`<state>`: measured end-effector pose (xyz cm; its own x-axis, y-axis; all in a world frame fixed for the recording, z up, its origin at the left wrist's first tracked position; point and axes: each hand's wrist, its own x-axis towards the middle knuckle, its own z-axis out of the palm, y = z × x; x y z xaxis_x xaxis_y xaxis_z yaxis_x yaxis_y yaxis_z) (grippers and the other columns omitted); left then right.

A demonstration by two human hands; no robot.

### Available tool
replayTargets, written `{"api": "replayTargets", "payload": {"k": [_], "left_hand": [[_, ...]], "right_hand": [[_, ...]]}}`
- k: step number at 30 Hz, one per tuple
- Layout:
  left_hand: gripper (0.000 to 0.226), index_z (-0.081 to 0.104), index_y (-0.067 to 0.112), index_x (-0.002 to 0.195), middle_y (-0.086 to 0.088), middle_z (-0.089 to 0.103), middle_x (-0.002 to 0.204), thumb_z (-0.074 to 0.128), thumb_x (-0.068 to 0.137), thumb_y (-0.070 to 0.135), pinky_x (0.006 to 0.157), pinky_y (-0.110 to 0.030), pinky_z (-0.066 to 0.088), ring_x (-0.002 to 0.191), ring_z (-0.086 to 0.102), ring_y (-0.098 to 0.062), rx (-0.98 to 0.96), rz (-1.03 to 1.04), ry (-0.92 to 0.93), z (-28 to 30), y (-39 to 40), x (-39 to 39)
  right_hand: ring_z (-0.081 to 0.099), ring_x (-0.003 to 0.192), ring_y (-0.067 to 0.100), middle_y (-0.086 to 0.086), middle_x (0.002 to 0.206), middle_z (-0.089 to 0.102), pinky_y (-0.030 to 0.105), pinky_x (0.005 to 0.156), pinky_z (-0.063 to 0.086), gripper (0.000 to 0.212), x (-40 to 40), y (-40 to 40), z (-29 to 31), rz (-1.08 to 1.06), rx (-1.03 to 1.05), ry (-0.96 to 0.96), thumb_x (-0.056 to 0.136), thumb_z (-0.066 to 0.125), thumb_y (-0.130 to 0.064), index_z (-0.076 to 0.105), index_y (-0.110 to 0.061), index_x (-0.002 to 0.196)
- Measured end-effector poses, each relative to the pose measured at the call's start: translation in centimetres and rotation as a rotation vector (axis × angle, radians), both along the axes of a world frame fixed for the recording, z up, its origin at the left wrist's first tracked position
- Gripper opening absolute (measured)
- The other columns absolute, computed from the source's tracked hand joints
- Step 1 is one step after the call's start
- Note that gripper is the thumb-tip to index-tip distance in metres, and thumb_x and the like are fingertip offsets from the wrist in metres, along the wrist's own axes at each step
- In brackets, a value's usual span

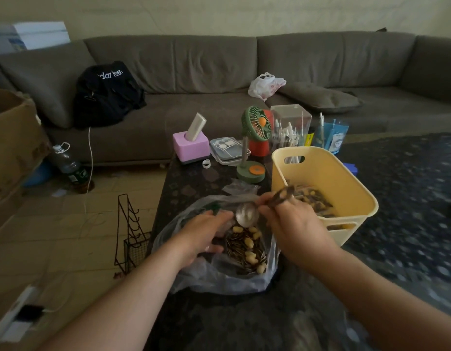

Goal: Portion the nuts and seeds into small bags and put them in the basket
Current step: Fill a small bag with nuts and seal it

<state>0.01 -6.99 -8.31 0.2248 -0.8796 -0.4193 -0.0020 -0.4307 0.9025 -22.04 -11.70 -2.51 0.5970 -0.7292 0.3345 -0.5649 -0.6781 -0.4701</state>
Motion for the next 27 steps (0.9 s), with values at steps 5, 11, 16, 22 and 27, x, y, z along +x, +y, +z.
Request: {"api": "replayTargets", "payload": {"k": [5, 11, 16, 22, 27], "left_hand": [[0.042, 0.066, 0.026, 0.135, 0.004, 0.069, 0.128, 0.068, 0.1, 0.048, 0.08, -0.036, 0.061, 0.117, 0.063, -0.018, 0.036, 0.023, -0.028, 0.1, -0.5, -0.1], [0.04, 0.07, 0.014, 0.124, -0.007, 0.068, 0.122, 0.072, 0.098, 0.044, 0.075, -0.036, 0.062, 0.111, 0.065, -0.024, -0.003, 0.145, -0.034, -0.1, -0.6, -0.7], [0.031, 0.075, 0.021, 0.115, -0.005, 0.075, 0.117, 0.072, 0.096, 0.046, 0.082, -0.037, 0.06, 0.109, 0.07, -0.024, -0.041, 0.226, 0.047, 0.3, 0.0, -1.1], [0.033, 0.086, 0.027, 0.084, 0.0, 0.079, 0.094, 0.065, 0.098, 0.049, 0.081, -0.038, 0.048, 0.088, 0.065, -0.02, -0.078, 0.217, 0.183, 1.5, 0.9, -0.8], [0.034, 0.086, 0.027, 0.094, -0.002, 0.08, 0.105, 0.063, 0.098, 0.052, 0.095, -0.045, 0.048, 0.098, 0.066, -0.022, -0.11, 0.171, 0.184, 2.0, 1.7, -0.9]], "right_hand": [[0.067, 0.076, 0.015, -0.002, 0.082, 0.067, 0.047, 0.078, 0.058, 0.031, -0.5, 0.4, 1.8, -0.114, 0.32, -0.038, 0.109, 0.043, -0.045, 0.059, -0.024, 0.092], [0.071, 0.074, 0.019, 0.002, 0.081, 0.069, 0.048, 0.076, 0.061, 0.033, -0.2, 1.2, 1.0, -0.159, 0.408, -0.008, 0.109, 0.043, -0.046, 0.059, -0.023, 0.091], [0.072, 0.063, 0.009, 0.002, 0.081, 0.071, 0.034, 0.065, 0.064, 0.029, -0.5, 1.0, 1.0, -0.175, 0.444, -0.042, 0.109, 0.045, -0.042, 0.058, -0.02, 0.094], [0.072, 0.073, 0.005, -0.003, 0.084, 0.069, 0.037, 0.074, 0.063, 0.019, -0.5, 1.2, -1.1, -0.172, 0.398, -0.158, 0.108, 0.049, -0.039, 0.057, -0.029, 0.094], [0.071, 0.079, 0.005, -0.006, 0.087, 0.069, 0.034, 0.076, 0.062, 0.014, 0.0, 2.0, -2.0, -0.138, 0.415, -0.234, 0.109, 0.048, -0.035, 0.056, -0.034, 0.097]]}}
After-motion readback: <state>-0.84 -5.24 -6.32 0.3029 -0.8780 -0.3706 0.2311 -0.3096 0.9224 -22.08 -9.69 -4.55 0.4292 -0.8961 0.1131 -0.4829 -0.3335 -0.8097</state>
